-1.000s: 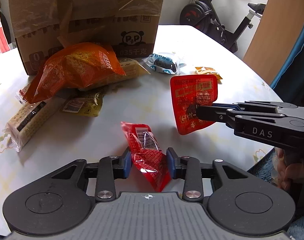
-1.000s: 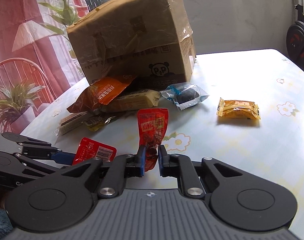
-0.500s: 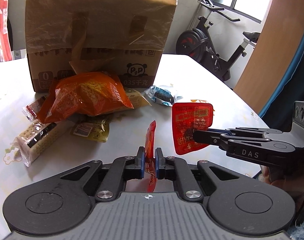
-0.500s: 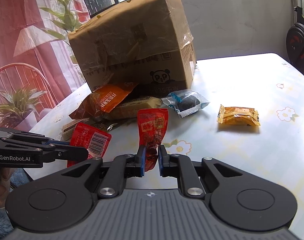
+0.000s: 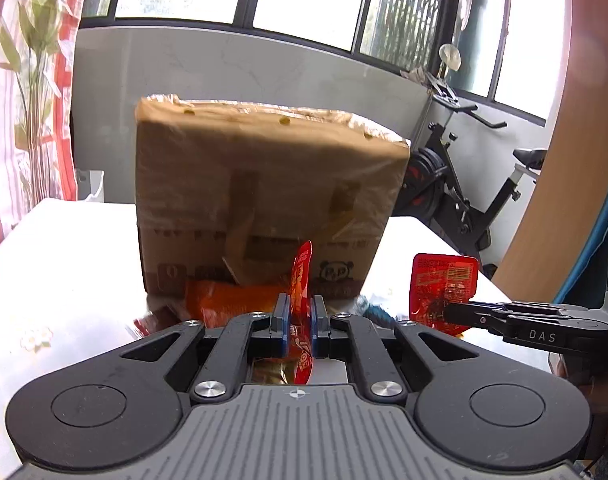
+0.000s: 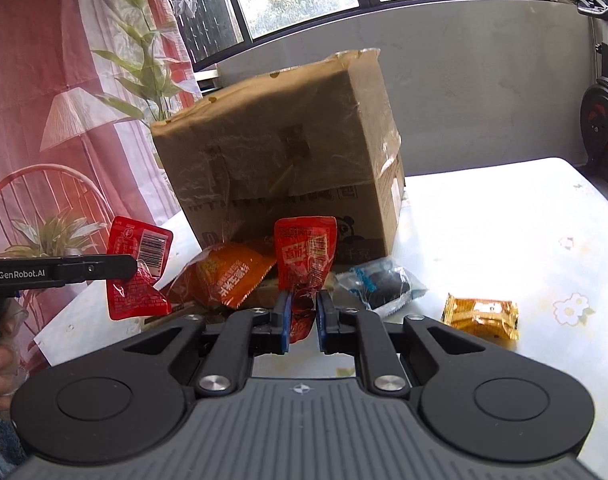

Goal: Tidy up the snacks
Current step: 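Lift both red packets and carry them over the box opening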

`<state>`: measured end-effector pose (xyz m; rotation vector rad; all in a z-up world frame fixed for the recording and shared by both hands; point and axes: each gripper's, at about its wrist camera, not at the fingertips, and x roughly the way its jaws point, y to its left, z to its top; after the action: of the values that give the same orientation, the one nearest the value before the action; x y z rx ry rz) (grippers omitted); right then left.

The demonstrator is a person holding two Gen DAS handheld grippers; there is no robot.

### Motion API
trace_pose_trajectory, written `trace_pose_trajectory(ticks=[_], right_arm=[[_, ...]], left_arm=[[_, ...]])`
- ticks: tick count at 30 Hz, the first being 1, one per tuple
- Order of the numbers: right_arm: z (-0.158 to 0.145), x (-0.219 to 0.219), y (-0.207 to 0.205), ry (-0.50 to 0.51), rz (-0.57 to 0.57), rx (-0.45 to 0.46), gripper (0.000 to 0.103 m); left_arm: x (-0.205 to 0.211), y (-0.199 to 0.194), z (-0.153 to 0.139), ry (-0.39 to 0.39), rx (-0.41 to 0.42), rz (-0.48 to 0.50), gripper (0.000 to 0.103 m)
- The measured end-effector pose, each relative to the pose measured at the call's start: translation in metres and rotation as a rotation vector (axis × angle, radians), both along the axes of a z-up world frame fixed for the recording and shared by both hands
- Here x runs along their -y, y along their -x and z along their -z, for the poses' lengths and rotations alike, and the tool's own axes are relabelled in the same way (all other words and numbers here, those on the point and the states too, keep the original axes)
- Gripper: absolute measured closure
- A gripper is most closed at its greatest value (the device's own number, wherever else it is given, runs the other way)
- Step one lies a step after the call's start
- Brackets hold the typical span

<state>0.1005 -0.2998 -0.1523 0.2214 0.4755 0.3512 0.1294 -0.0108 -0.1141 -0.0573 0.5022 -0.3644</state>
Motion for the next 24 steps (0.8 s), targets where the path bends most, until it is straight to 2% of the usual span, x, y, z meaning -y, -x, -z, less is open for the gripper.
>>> trace_pose_trajectory(ticks=[8, 12, 19, 24], right_arm=[[-0.075, -0.006, -0.032, 0.014, -0.005, 0.19, 0.089], [-0.107, -0.011, -0.058, 0.024, -0.005, 0.262, 0.089], [-0.131, -0.023, -0.121, 0.043, 0.003, 0.271, 0.089], [-0.13, -0.031, -0.168, 0.082, -0.003, 0.215, 0.089]], left_arm=[[-0.023, -0.026, -0.065, 0.001, 0.161, -0.065, 0.092], [-0.023, -0.046, -0.091, -0.004, 0.203, -0.074, 0.092], [-0.005, -0.089, -0.129, -0.022, 0.257, -0.037, 0.092], [0.021, -0.142, -0.13, 0.019, 0.202, 0.014, 0.092]])
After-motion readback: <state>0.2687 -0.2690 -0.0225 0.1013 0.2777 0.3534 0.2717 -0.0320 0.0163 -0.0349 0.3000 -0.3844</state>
